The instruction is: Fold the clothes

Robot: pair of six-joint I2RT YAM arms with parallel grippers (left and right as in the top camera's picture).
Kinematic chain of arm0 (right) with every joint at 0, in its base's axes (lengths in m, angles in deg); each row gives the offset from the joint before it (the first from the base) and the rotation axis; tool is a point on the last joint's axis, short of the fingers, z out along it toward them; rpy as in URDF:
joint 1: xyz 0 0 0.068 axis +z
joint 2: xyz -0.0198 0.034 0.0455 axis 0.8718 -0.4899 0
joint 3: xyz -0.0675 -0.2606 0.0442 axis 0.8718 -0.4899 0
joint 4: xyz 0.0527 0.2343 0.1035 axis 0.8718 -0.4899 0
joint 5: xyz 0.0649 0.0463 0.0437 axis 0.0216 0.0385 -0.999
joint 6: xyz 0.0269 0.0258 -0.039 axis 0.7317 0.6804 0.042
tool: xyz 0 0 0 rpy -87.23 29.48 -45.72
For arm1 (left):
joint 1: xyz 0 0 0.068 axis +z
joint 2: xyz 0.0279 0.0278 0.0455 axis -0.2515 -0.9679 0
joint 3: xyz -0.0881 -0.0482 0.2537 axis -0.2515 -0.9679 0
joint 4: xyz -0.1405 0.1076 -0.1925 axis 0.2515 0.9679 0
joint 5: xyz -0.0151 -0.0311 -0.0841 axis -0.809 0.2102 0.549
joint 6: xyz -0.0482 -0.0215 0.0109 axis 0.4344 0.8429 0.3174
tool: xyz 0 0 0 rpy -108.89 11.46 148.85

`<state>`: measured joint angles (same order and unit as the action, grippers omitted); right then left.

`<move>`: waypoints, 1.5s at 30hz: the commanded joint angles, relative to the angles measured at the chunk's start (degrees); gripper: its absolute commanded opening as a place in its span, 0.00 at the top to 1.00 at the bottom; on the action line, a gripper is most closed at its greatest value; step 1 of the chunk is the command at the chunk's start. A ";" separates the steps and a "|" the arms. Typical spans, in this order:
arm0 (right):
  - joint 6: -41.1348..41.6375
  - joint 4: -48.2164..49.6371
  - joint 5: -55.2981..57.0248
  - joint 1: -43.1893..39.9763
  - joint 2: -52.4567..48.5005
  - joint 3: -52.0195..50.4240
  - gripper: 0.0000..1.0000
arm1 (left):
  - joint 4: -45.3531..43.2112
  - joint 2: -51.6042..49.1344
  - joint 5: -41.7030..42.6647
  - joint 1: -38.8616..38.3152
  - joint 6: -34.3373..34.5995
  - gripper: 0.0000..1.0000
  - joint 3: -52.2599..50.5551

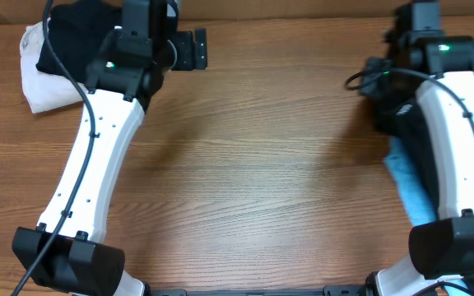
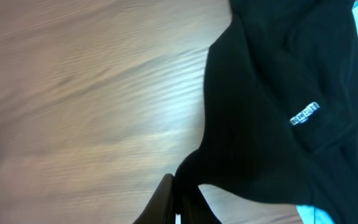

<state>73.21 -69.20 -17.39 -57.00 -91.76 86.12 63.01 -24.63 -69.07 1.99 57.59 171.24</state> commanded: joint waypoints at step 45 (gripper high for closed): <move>-5.79 -0.11 -16.72 -27.52 -0.52 0.61 0.23 | -17.86 -28.85 11.72 -29.38 -0.61 0.00 3.30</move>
<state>67.29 -69.66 -31.86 -84.70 -92.11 86.18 47.41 -49.68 -58.17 -25.79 53.20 173.03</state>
